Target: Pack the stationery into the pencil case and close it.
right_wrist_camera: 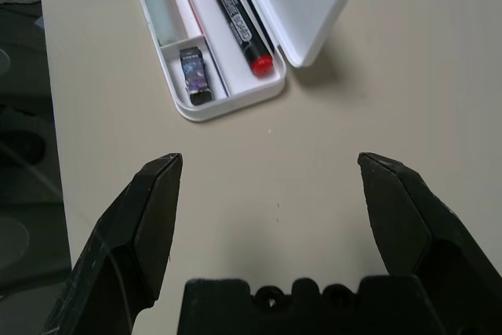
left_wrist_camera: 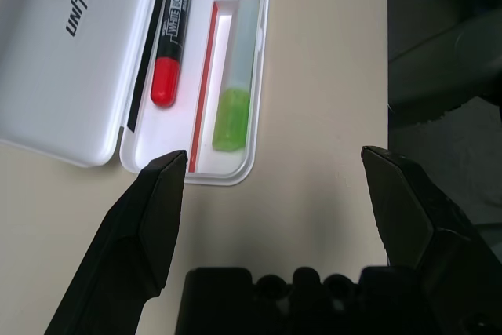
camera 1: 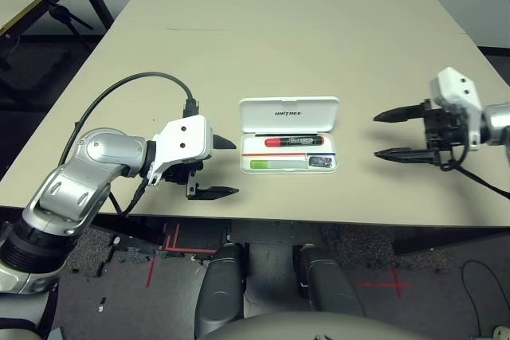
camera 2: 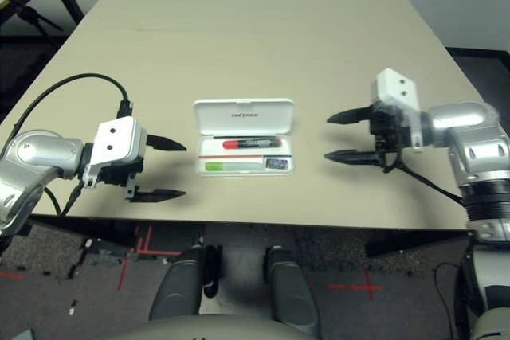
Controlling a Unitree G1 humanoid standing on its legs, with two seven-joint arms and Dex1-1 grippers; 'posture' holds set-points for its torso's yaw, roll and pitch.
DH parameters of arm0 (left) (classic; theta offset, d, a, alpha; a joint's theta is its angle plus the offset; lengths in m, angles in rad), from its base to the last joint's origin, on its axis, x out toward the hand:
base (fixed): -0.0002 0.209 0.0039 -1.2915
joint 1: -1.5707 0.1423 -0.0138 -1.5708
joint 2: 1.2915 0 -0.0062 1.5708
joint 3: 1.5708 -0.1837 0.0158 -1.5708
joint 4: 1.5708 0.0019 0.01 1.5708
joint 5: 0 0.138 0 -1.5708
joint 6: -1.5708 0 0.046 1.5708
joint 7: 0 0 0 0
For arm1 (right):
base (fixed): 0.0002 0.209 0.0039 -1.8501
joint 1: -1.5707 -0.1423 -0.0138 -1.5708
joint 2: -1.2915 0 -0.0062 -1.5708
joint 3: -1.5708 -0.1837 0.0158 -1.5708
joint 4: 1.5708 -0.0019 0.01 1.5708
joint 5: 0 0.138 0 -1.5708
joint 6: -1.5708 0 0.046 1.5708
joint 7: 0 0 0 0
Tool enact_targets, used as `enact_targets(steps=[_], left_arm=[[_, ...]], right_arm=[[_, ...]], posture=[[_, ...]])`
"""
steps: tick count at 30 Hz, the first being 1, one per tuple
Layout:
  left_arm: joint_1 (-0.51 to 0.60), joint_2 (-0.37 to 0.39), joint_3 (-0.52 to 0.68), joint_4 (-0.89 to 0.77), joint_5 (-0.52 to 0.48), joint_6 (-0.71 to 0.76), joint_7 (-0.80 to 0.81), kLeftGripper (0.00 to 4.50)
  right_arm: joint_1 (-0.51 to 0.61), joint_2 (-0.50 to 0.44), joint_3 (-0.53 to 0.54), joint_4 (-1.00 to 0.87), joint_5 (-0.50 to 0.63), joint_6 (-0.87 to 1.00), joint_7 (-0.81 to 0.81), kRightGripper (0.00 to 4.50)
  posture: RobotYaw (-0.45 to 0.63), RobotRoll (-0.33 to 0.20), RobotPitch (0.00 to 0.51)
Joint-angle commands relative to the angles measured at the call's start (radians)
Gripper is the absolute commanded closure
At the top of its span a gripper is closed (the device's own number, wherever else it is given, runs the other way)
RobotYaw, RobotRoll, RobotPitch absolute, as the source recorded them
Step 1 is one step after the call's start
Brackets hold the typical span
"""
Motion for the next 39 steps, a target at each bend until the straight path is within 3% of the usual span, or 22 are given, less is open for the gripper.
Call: enact_targets(steps=[1,9,11,16,22,26,33,37,39], left_arm=[[-0.008,-0.001,-0.026,0.035,0.018,-0.021,-0.019,0.00],[-0.035,0.001,-0.026,0.131,0.041,-0.050,-0.038,0.00],[-0.044,0.010,-0.025,0.161,0.053,-0.041,-0.035,0.39],[-0.099,0.080,-0.062,0.310,0.237,-0.054,0.038,2.14],[-0.165,0.106,-0.083,0.419,0.372,-0.080,0.079,4.45],[-0.223,0.043,-0.090,0.468,0.414,-0.100,0.130,4.49],[-0.310,-0.160,-0.085,0.549,0.419,-0.106,0.221,4.49],[-0.371,-0.320,-0.044,0.675,0.375,-0.155,0.301,4.49],[-0.387,-0.359,-0.036,0.714,0.367,-0.180,0.308,4.49]], right_arm=[[0.035,-0.016,-0.036,-0.014,0.028,0.034,0.000,0.05],[0.104,-0.040,-0.059,-0.096,0.059,0.097,-0.010,0.05],[0.107,-0.037,-0.060,-0.107,0.058,0.105,-0.016,0.00],[0.116,-0.033,-0.057,-0.131,0.055,0.117,-0.033,0.00],[0.105,-0.023,-0.041,-0.136,0.048,0.121,-0.047,0.00],[0.094,-0.016,-0.033,-0.130,0.042,0.117,-0.051,0.00],[0.083,-0.005,-0.023,-0.128,0.034,0.114,-0.056,0.00],[0.076,-0.005,-0.018,-0.128,0.026,0.107,-0.054,0.00],[0.075,-0.006,-0.017,-0.129,0.024,0.105,-0.054,0.00]], posture=[[0.01,0.000,0.133],[-0.01,0.000,0.130],[-0.01,0.000,0.129],[-0.01,0.000,0.128],[-0.01,0.000,0.121],[-0.01,0.000,0.117],[-0.02,0.000,0.112],[-0.02,0.000,0.106],[-0.03,0.000,0.102]])
